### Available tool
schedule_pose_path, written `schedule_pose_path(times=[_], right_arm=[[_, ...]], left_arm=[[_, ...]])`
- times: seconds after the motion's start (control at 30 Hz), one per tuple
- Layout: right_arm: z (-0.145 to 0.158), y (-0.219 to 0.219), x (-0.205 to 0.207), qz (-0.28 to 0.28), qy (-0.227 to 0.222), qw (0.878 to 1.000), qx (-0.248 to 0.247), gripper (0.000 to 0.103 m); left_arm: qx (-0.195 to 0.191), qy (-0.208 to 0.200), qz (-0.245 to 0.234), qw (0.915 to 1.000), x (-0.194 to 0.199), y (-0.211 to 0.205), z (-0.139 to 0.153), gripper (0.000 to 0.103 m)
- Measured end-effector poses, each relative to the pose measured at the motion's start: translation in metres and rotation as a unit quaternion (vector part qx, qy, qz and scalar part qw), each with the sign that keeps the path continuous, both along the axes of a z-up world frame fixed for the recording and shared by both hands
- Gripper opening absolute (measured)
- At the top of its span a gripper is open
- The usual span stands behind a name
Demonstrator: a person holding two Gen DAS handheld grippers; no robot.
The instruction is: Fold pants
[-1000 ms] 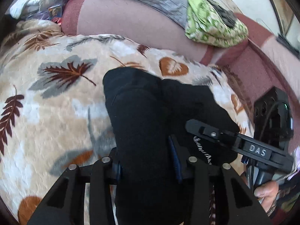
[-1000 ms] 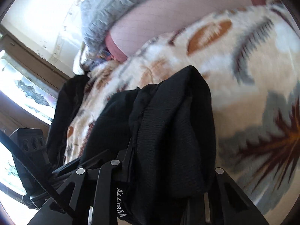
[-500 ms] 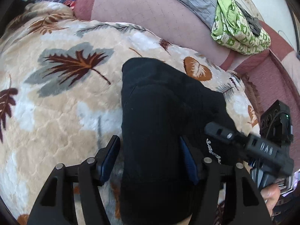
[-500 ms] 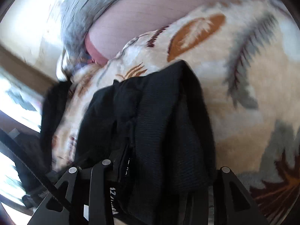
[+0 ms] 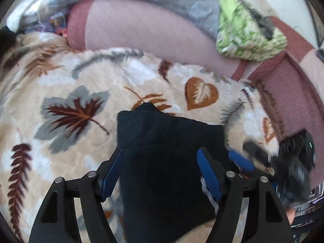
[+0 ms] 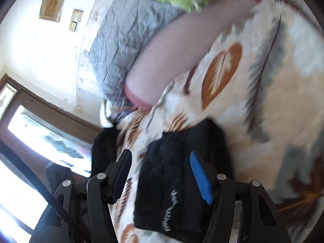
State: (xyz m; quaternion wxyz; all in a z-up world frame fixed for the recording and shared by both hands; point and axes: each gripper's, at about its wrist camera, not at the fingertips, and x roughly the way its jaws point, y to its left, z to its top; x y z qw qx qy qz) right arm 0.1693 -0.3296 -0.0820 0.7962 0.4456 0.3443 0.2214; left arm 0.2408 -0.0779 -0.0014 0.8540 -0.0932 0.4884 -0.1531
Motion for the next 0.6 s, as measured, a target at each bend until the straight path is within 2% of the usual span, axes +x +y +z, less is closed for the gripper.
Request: schedule_pose_path(times=[0.13, 0.2, 0.3, 0.47, 0.6], right_arm=[[-0.03, 0.009, 0.011, 0.014, 0.054, 0.998, 0.008, 0.065], [-0.044, 0.003, 0.012, 0.011, 0.071, 0.997, 0.04, 0.065], [-0.05, -0.005, 0.015, 0.012, 0.078, 0.995, 0.061, 0.065], [-0.031, 0.004, 0.004, 0.005, 0.053, 0.999, -0.007, 0.065], [-0.012, 0.008, -0.015, -0.022, 0.036, 0.995, -0.087, 0.07]], left_arm=[[0.012, 0.033, 0.013, 0.9993, 0.034, -0.007, -0.034, 0.073], [0.014, 0.051, 0.018, 0.9984, 0.043, -0.009, -0.05, 0.073], [0.009, 0.042, 0.016, 0.9989, 0.04, -0.008, -0.047, 0.074], [-0.002, 0.024, 0.014, 0.9996, 0.016, 0.004, -0.026, 0.074], [0.001, -0.004, 0.006, 1.0, -0.032, 0.016, -0.005, 0.075]])
